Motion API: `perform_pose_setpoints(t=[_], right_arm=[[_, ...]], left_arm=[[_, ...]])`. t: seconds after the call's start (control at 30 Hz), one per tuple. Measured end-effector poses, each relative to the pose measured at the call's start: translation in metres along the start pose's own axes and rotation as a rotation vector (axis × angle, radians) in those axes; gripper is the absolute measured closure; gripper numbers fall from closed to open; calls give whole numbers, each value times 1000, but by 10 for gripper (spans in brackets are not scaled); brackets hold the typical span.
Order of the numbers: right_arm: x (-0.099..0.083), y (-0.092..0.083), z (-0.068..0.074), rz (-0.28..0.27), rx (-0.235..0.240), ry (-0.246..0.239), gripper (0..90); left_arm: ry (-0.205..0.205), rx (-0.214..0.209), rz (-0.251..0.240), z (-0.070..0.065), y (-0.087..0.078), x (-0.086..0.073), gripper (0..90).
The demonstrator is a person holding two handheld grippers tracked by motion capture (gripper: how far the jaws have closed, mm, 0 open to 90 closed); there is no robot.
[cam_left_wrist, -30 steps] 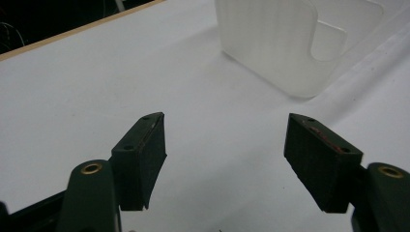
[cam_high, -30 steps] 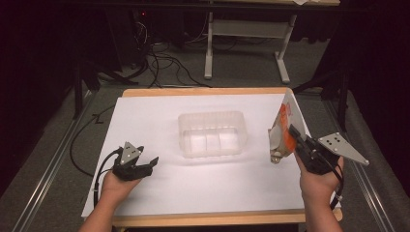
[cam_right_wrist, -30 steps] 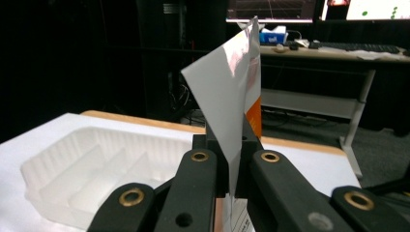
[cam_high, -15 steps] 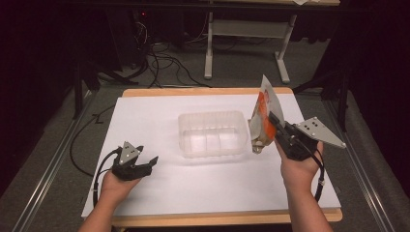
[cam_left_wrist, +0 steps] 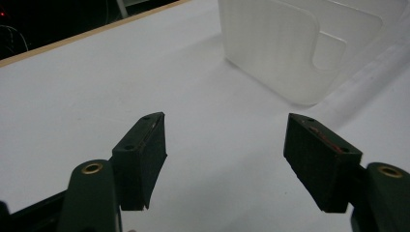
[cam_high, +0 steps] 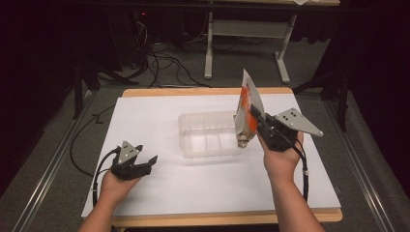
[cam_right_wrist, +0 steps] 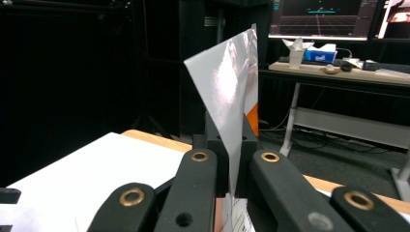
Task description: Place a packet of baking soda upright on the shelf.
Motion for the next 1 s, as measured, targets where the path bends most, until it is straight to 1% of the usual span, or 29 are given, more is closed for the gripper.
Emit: perform_pose_setpoints(t=[0.03,0.07,0.1,0.17,0.27,0.3,0.33,0.37,0.43,0.6,0.63,0.77,0.8,0.9,1.0], right_arm=[[0,4,4,1,7,-4,900],[0,4,4,1,7,-4,900],[1,9,9,0,17,-5,900],[1,10,11,-3,18,-9,900],[0,17,20,-4,33,-5,900],[0,21,24,-4,43,-12,900],[0,21,24,-4,43,-12,900],[-1,24,29,-3,50,-13,900],[-1,25,30,-3,52,-16,900],[-2,34,41,1,71,-14,900],[-2,37,45,0,75,-17,900],[-3,41,49,4,80,-14,900],[-4,42,50,3,82,-22,900],[-7,45,53,15,85,-16,900],[-12,50,56,26,90,-28,900]], left_arm=[[0,0,-1,0,0,0,320],[-1,0,-2,0,0,0,320],[-3,0,-2,1,0,0,319],[-4,0,-4,1,0,0,319],[-2,0,-3,1,0,0,320],[-2,-1,-4,1,0,1,320],[-3,0,-7,1,-1,1,320],[-6,0,-11,2,-1,1,320],[-7,1,-10,2,-1,1,320],[-7,1,-13,3,-1,2,320],[-9,1,-15,3,-1,2,320],[-11,1,-17,3,-1,2,320],[-12,0,-17,3,-2,2,320],[-11,-1,-17,3,-1,2,320],[-11,-1,-17,3,-2,2,320]])
Point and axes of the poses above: each handheld gripper's, and its own axes: y roughly forward along the jaws, x roughly out of its top, z roughly to its left, the point moved 9 cm from there along y, roughly forward along the jaws, and after that the axes turned 3 degrees about -x, right-handed, at the moved point
